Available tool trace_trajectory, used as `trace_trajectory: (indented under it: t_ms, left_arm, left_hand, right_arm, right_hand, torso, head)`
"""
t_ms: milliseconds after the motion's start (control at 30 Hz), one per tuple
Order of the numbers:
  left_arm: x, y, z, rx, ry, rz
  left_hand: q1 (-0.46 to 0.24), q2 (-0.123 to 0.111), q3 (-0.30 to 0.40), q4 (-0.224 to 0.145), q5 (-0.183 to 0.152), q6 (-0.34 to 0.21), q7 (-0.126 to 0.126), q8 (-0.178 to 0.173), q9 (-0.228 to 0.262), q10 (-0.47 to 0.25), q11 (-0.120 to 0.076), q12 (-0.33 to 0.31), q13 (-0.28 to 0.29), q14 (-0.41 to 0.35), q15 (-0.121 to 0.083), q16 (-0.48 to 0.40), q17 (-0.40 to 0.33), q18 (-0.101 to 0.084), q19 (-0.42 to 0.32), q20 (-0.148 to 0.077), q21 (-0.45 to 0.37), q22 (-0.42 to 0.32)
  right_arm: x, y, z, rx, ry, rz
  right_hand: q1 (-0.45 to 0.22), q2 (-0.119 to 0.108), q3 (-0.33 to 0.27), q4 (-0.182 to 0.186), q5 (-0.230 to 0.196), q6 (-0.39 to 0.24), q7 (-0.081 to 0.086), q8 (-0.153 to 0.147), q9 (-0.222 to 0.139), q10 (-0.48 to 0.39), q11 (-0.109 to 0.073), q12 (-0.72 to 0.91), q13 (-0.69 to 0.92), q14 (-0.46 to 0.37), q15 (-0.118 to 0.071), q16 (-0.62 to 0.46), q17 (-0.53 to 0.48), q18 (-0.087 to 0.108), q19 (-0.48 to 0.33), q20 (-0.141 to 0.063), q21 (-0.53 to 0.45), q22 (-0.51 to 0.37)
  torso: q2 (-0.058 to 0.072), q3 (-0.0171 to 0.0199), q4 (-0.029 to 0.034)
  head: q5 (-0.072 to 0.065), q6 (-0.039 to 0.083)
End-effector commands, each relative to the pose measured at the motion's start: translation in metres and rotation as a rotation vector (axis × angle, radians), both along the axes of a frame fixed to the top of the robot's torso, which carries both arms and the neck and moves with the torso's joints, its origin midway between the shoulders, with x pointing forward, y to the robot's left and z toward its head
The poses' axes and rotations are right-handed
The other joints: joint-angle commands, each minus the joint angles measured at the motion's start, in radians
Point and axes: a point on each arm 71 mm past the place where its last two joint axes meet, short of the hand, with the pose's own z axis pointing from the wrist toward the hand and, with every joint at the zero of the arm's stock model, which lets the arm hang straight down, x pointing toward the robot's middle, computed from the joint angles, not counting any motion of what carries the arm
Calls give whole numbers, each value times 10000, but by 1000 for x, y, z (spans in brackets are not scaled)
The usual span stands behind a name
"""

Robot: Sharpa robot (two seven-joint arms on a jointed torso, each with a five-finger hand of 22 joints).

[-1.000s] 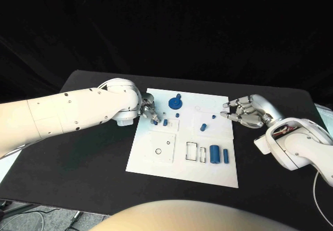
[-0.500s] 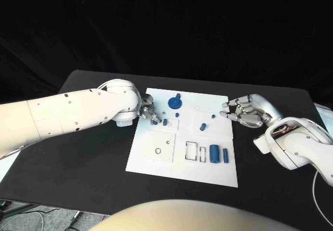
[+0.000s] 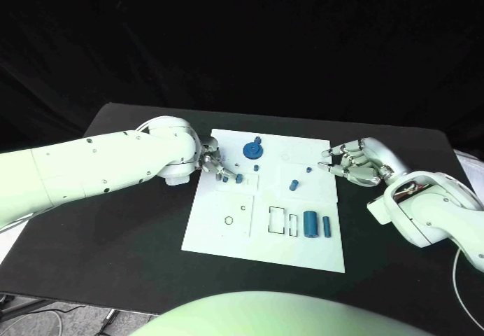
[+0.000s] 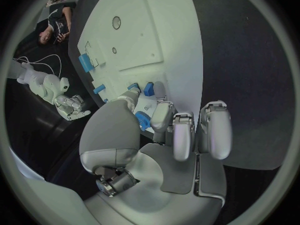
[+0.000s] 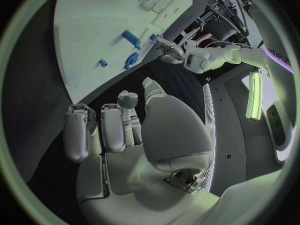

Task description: Assemble the parts on the task board

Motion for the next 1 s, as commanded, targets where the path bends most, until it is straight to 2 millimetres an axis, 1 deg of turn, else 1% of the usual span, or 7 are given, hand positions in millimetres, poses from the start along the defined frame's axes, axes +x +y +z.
trace_trajectory:
  t_ms: [33,233,333,433,600,733,1000]
  left_arm:
    - [2,-2,7,-804,-626,533]
    - [6,0,18,-2484,-1407,1285]
    - [8,1,22,-3366,-1656,1525]
    - [9,0,26,-4044,-1893,1536]
    - [12,-9,31,-4469,-2450,668]
    - [13,-25,35,-4580,-3132,-816]
    - [10,-57,33,-3719,-4282,-3914]
  left_hand:
    - [40,212,-454,102,-159,20,-17,59,-42,30,-24,-75,-96,1051,-79,31,2634,-130,429,-69,-32,1651]
    - [255,561,-1300,118,-124,-330,110,23,-190,-413,84,-806,-858,1051,-21,31,2634,40,110,-17,-726,1153]
    - [571,687,-1668,122,-2,-784,280,-95,-346,-1272,228,-2143,-2231,1026,67,-23,2558,317,-474,59,-1946,284]
    - [1210,750,-1812,101,112,-1371,537,-287,-562,-2604,473,-3994,-4076,525,240,-1077,1201,747,-1539,210,-4172,-1275]
    - [2734,797,-1527,-119,134,-2246,1005,-600,-935,-3748,883,-4823,-4734,-968,607,-4109,-1909,1296,-3236,525,-7927,-3882]
    - [4404,803,-853,-625,116,-2577,1237,-924,-1382,-4577,1151,-5802,-5564,-2644,864,-7257,-4765,1308,-3664,774,-8900,-4551]
    - [5788,118,459,-1040,5,-2157,1194,-2780,-3268,-4464,1426,-8262,-8372,-2706,1005,-8490,-5911,1321,-3538,935,-9624,-5133]
  right_arm:
    - [-1,1,-1,28,-23,128]
    - [-1,2,-2,27,8,129]
    - [-1,1,-2,20,19,117]
    - [-1,1,-2,14,27,109]
    - [-1,1,-2,10,33,101]
    - [-1,1,-2,15,34,109]
    - [-1,2,-2,31,26,128]
  right_hand:
    - [-64,8,-32,23,-43,88,3,9,6,-37,16,5,-13,361,-70,-53,-5,194,-57,20,-67,-14]
    - [-74,10,-51,39,-54,88,2,8,6,-34,17,15,-9,363,-70,-50,1,194,-58,21,-69,-16]
    - [-74,10,-51,39,-54,88,2,8,6,-34,17,15,-9,363,-70,-50,1,194,-58,21,-69,-16]
    - [-73,11,-54,41,-52,88,2,8,6,-40,17,2,-19,362,-70,-57,-7,195,-59,21,-70,-18]
    - [-73,11,-54,41,-52,88,2,8,6,-40,17,2,-19,362,-70,-57,-7,195,-59,21,-70,-18]
    - [-60,19,-63,44,-26,89,0,9,6,-38,15,11,-16,363,-70,-56,-3,196,-60,21,-73,-20]
    - [-6,39,-88,46,63,92,-2,9,7,-42,10,21,-19,365,-74,-60,0,195,-55,19,-73,-16]
  torso:
    - [-4,-3,9]
    - [-5,15,0]
    - [4,17,3]
    - [2,8,11]
    - [5,6,21]
    - [8,3,12]
    - [12,-2,13]
  head:
    - [-11,15]
    - [-51,45]
    - [-63,53]
    - [-91,74]
    - [-101,108]
    - [-109,134]
    - [-206,229]
